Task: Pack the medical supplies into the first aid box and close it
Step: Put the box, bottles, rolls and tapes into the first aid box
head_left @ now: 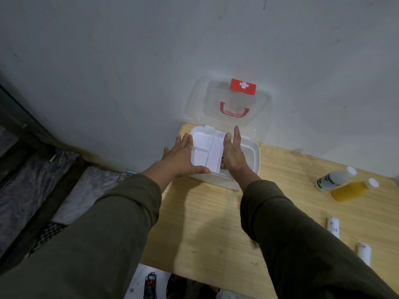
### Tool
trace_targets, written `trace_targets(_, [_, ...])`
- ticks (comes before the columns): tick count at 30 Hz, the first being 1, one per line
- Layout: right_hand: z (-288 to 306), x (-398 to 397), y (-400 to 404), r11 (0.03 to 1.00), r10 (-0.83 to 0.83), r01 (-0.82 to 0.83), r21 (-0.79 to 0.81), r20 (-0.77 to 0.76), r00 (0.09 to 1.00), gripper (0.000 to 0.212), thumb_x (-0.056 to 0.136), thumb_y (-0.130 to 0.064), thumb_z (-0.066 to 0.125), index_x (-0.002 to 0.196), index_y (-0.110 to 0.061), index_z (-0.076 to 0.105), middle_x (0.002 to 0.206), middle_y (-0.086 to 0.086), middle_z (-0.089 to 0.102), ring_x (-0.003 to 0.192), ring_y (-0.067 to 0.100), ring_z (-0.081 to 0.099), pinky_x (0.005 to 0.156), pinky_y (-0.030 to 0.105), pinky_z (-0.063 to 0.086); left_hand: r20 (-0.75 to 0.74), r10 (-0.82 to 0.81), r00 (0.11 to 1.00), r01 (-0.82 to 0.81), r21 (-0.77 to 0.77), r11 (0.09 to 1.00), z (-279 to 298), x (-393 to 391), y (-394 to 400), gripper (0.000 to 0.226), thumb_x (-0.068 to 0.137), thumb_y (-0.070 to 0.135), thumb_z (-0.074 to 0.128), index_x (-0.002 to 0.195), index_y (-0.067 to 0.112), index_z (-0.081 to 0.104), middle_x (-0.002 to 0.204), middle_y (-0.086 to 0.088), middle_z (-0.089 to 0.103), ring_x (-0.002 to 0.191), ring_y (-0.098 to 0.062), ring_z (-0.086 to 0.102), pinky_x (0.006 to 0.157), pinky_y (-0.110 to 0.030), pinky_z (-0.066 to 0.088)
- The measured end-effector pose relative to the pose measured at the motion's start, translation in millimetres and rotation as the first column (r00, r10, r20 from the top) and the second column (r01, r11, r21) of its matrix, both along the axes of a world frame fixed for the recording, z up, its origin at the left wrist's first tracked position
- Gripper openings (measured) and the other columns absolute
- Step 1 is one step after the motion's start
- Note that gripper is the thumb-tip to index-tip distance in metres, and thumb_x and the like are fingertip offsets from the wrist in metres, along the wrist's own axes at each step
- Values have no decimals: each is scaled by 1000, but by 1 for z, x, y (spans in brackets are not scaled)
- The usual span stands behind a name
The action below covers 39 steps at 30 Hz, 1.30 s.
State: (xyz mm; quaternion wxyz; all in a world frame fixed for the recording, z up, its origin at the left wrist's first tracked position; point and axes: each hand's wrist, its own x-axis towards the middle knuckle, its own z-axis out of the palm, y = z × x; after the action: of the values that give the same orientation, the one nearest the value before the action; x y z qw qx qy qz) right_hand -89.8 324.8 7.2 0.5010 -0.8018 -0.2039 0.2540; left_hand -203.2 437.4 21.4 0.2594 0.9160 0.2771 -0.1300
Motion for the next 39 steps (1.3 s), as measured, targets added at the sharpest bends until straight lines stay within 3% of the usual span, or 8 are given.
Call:
trace_targets(2, [0, 2, -3, 997, 29, -23, -73, 83, 996, 55, 99, -49, 20, 148, -35, 0, 147, 17, 39, 125, 32, 48, 105, 46, 41, -2, -6, 1000, 6, -3, 1000, 0, 1, 0, 119, 73, 65, 62, 148, 11, -13, 159, -2, -15, 146, -24, -16, 116, -55, 5])
trace_targets(5, [6, 6, -13, 986, 49, -12, -167, 219, 974, 56, 97, -52, 27, 147, -32, 15, 146, 15, 41, 130, 34, 45, 107, 53, 39, -7, -7, 1000, 7, 14, 1000, 2, 0, -1, 117, 74, 64, 61, 149, 12, -12, 159, -4, -15, 146, -26, -17, 115, -56, 4])
trace_targets(10, [32, 18, -36, 986, -10, 71, -153, 366, 930, 58, 89, -58, 42, 139, -34, 28, 131, 11, 53, 104, 28, 62, 84, 52, 55, 51, -39, 998, 36, 65, 997, 7, -3, -6, 118, 70, 66, 63, 149, 17, -10, 159, -3, -16, 145, -26, -20, 114, -59, 1])
trace_targets(15, [41, 28, -75, 976, -28, 120, -180, 445, 895, 63, 85, -49, 57, 139, -31, 29, 121, 9, 54, 95, 29, 65, 84, 49, 55, 94, -80, 992, 63, 175, 983, 14, 0, -31, 109, 76, 68, 54, 150, 16, -6, 160, -2, -14, 145, -23, -20, 114, -59, 1])
trace_targets(24, [20, 9, -163, 954, -28, 145, -263, 402, 915, 72, 81, -47, 63, 141, -33, 26, 118, 8, 53, 96, 27, 63, 85, 49, 54, 36, -96, 995, 82, 279, 957, -11, 4, -92, 91, 87, 64, 38, 150, 19, -9, 159, -6, -18, 144, -26, -23, 113, -58, -5])
trace_targets(30, [-2, -5, -226, 935, -53, 180, -305, 382, 923, 81, 78, -36, 73, 143, -27, 27, 123, 11, 53, 107, 18, 53, 86, 29, 41, -13, -90, 996, 89, 363, 928, -21, 6, -98, 89, 88, 64, 35, 149, 18, -11, 159, -9, -17, 144, -30, -22, 113, -60, -5])
trace_targets(34, [-20, -13, -258, 922, -60, 163, -351, 287, 956, 97, 68, -32, 82, 145, -33, 22, 124, 12, 49, 111, 22, 51, 90, 32, 43, -16, -87, 996, 87, 383, 919, -23, 6, -100, 90, 88, 65, 35, 149, 17, -11, 159, -9, -15, 144, -30, -22, 112, -60, -5])
trace_targets(39, [-34, -21, -285, 853, 85, 62, -517, 256, 963, 113, 58, -32, 88, 146, -34, 17, 121, 16, 52, 117, 29, 49, 94, 39, 43, -34, -85, 996, 92, 393, 915, -22, 6, -100, 95, 86, 66, 38, 149, 16, -12, 159, -9, -16, 144, -29, -22, 112, -60, -5])
